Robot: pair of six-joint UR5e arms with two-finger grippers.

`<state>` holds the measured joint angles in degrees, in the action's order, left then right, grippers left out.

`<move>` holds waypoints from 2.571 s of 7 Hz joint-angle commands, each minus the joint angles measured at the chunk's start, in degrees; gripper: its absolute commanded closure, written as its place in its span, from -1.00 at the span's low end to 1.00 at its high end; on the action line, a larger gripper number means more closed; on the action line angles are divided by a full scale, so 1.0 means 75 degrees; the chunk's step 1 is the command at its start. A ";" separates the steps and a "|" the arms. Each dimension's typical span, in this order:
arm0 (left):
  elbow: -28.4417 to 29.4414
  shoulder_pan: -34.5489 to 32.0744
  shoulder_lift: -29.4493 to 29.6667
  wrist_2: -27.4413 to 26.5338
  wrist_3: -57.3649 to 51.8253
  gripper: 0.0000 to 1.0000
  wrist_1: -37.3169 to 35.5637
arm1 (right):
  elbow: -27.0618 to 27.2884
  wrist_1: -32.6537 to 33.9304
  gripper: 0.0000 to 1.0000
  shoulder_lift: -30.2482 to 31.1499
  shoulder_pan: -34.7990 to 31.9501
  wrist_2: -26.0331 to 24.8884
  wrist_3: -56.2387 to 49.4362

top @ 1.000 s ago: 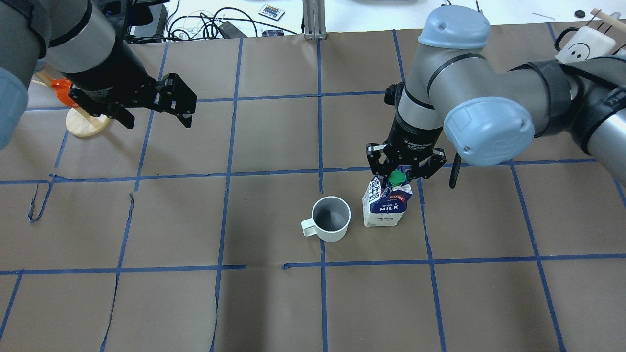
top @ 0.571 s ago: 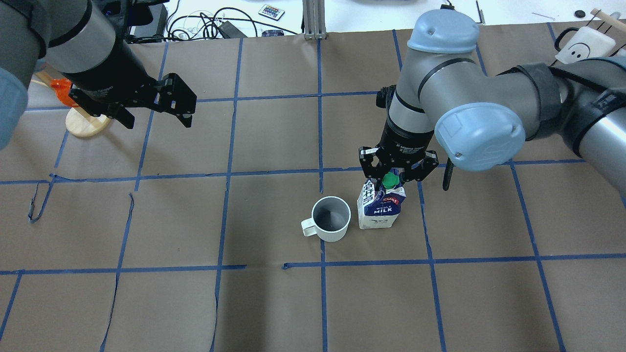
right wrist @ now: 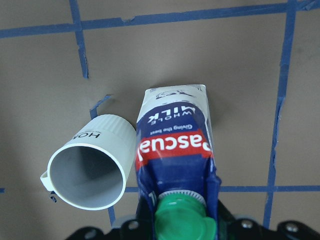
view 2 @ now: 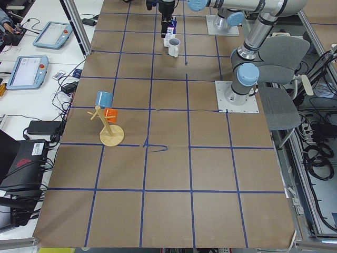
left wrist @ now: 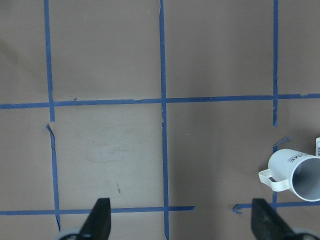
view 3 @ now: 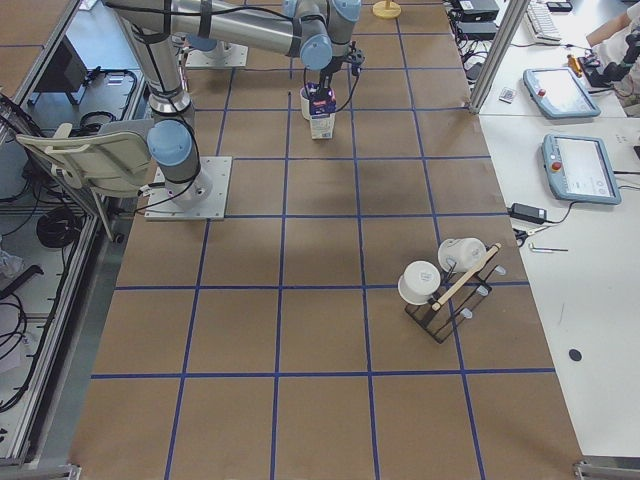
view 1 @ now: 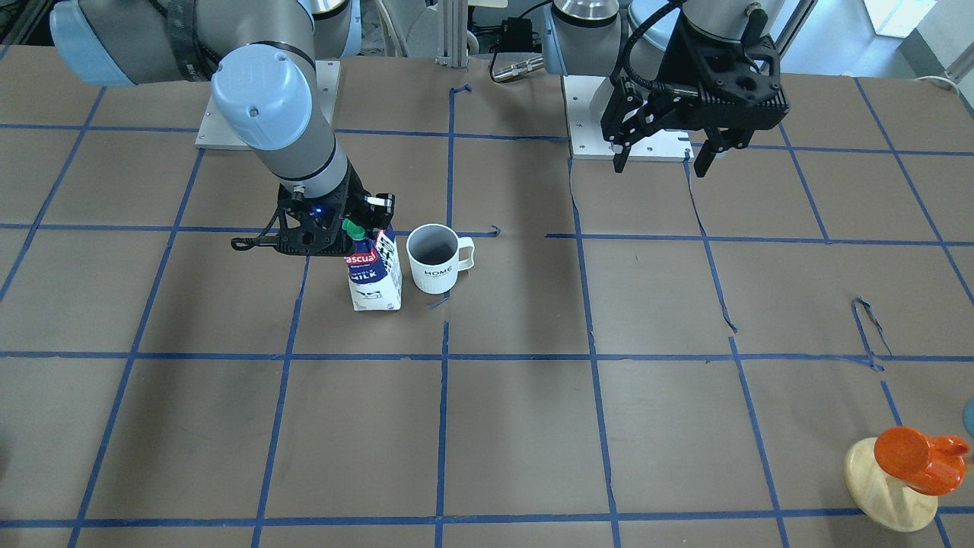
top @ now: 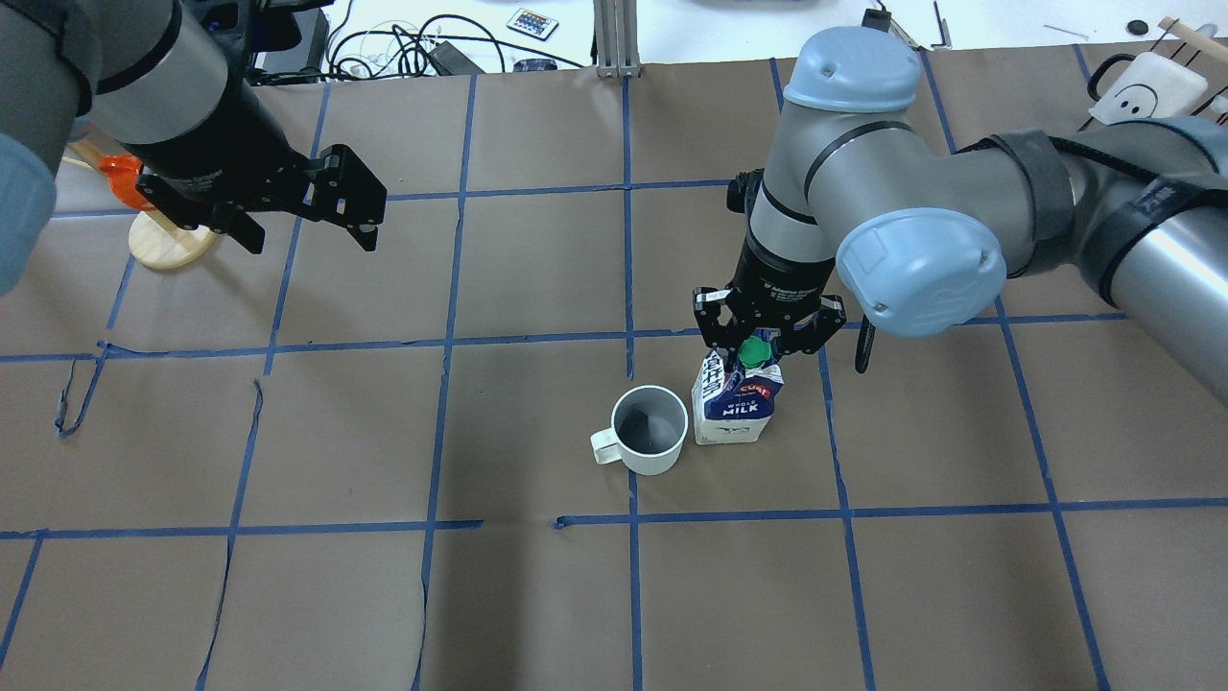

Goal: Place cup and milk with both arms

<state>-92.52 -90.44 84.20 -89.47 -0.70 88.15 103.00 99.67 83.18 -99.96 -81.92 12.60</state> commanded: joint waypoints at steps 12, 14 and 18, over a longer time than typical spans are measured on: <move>-0.0004 0.0023 -0.0058 -0.0035 -0.0058 -1.00 0.0012 | -0.1453 -0.1476 -1.00 0.1273 0.1656 -0.1535 -0.1106; -0.0016 0.0023 -0.0059 -0.0023 -0.0199 -1.00 0.0012 | -0.1452 -0.1595 -1.00 0.1308 0.1656 -0.0463 -0.1095; -0.0004 0.0000 -0.0059 -0.0012 -0.0199 -1.00 0.0012 | -0.1428 -0.1618 -1.00 0.1319 0.1668 -0.0492 -0.1106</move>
<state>-92.59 -90.37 83.76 -89.53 -2.19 88.24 92.30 87.61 93.06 -87.46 -85.63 4.31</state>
